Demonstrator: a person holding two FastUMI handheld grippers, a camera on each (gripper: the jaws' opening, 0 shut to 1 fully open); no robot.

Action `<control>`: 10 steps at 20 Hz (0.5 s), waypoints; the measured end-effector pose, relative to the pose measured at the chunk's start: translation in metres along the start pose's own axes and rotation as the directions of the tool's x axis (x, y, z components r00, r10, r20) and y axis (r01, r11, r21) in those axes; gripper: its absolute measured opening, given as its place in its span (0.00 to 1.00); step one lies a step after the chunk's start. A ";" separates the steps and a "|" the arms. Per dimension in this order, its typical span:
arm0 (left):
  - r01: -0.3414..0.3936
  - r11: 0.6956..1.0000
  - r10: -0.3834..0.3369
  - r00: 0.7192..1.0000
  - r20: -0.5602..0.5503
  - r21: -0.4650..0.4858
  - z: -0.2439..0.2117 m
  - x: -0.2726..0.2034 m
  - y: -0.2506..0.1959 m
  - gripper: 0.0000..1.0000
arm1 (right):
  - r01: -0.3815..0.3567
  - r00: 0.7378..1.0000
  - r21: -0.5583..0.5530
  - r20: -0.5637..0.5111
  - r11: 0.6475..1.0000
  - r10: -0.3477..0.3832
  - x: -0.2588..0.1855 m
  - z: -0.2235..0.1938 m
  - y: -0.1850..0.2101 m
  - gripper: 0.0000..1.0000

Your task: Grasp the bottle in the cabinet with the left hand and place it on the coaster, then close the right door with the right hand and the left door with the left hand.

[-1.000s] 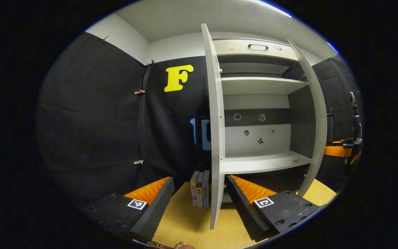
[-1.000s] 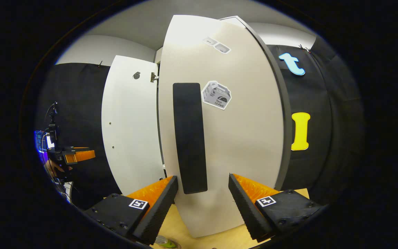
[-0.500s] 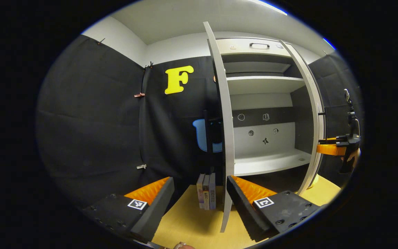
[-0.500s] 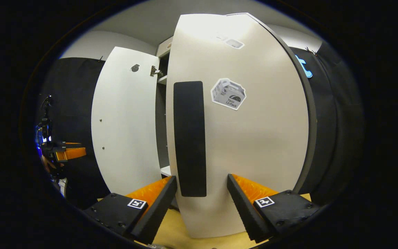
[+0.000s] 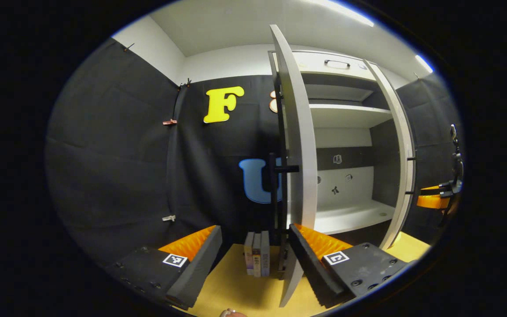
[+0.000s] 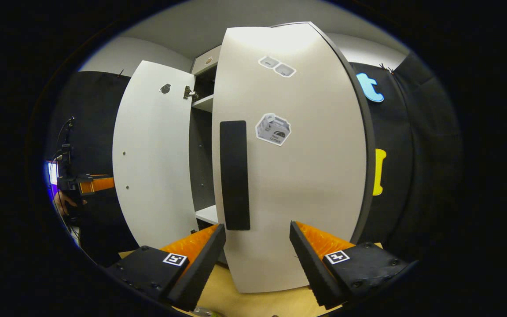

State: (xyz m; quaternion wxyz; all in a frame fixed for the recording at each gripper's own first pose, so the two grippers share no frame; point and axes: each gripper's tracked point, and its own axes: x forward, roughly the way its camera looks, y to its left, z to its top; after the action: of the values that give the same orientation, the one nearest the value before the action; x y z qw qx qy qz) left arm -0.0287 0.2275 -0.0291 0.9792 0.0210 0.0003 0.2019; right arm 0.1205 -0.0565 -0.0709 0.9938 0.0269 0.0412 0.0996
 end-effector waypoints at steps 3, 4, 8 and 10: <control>0.044 0.999 -0.044 0.999 -0.009 -0.009 -0.001 0.001 -0.003 0.92 | 0.048 0.999 0.020 -0.014 0.999 -0.048 -0.013 -0.005 -0.013 0.97; 0.059 0.998 -0.059 0.998 -0.012 -0.012 -0.001 0.000 -0.005 0.92 | 0.069 0.998 0.010 -0.017 0.998 -0.068 -0.016 -0.007 -0.018 0.98; 0.105 0.994 -0.105 0.994 -0.010 0.024 0.003 0.003 -0.011 0.91 | 0.086 0.996 0.005 -0.014 0.996 -0.086 -0.028 -0.006 -0.024 0.97; 0.135 0.990 -0.135 0.991 -0.009 0.030 0.005 0.007 -0.020 0.92 | 0.101 0.995 -0.005 -0.016 0.995 -0.101 -0.033 -0.006 -0.029 0.97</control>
State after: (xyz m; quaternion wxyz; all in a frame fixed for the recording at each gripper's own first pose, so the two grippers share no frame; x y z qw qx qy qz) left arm -0.0144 0.2118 -0.0246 0.9902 0.0350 0.0082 0.1351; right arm 0.0933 -0.0917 -0.0762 0.9973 0.0218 0.0503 0.0494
